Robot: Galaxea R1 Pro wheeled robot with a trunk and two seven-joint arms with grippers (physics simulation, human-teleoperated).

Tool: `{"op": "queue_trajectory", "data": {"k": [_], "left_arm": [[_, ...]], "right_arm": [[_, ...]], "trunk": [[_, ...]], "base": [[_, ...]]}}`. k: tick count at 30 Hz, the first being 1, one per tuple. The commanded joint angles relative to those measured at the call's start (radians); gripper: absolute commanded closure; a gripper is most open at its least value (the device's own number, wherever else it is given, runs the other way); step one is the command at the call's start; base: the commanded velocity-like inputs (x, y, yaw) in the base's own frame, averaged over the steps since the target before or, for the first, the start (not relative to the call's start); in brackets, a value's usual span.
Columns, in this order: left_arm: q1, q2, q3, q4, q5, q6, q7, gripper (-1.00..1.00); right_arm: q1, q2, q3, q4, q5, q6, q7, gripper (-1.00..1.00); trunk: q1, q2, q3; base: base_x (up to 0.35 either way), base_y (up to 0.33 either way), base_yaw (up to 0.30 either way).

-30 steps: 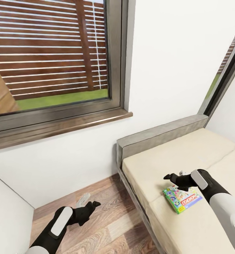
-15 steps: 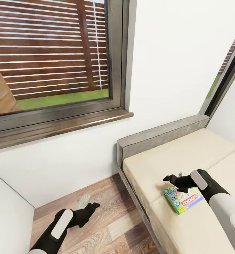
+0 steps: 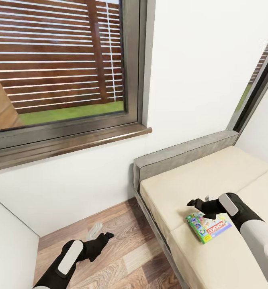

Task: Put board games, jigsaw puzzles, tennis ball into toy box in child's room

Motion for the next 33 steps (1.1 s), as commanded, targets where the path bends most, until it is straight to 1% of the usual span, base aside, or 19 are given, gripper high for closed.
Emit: {"op": "queue_trajectory", "data": {"k": [1, 6, 18, 33], "left_arm": [[0.000, 0.000, -0.001, -0.002, 0.011, 0.002, 0.009, -1.00], [0.001, 0.000, -0.001, -0.002, 0.010, 0.001, 0.010, -1.00], [0.002, 0.000, -0.001, -0.002, 0.008, 0.000, 0.010, -1.00], [0.002, 0.000, -0.001, -0.002, 0.007, -0.001, 0.010, -1.00]], "right_arm": [[-0.001, -0.001, 0.005, -0.001, -0.002, 0.002, 0.000, -1.00], [-0.001, -0.003, 0.003, -0.001, -0.002, 0.002, -0.001, -1.00], [-0.002, -0.005, 0.001, -0.002, -0.002, 0.002, -0.001, -1.00], [-0.002, -0.005, 0.000, -0.002, -0.002, 0.002, -0.001, -1.00]], "trunk": [[0.000, 0.000, -0.001], [0.000, 0.000, -0.001], [0.000, 0.000, -0.001], [0.000, 0.000, -0.001]], "base": [[0.000, 0.000, -0.062], [0.000, 0.000, -0.132], [0.000, 0.000, -0.196], [0.000, 0.000, -0.047]]}}
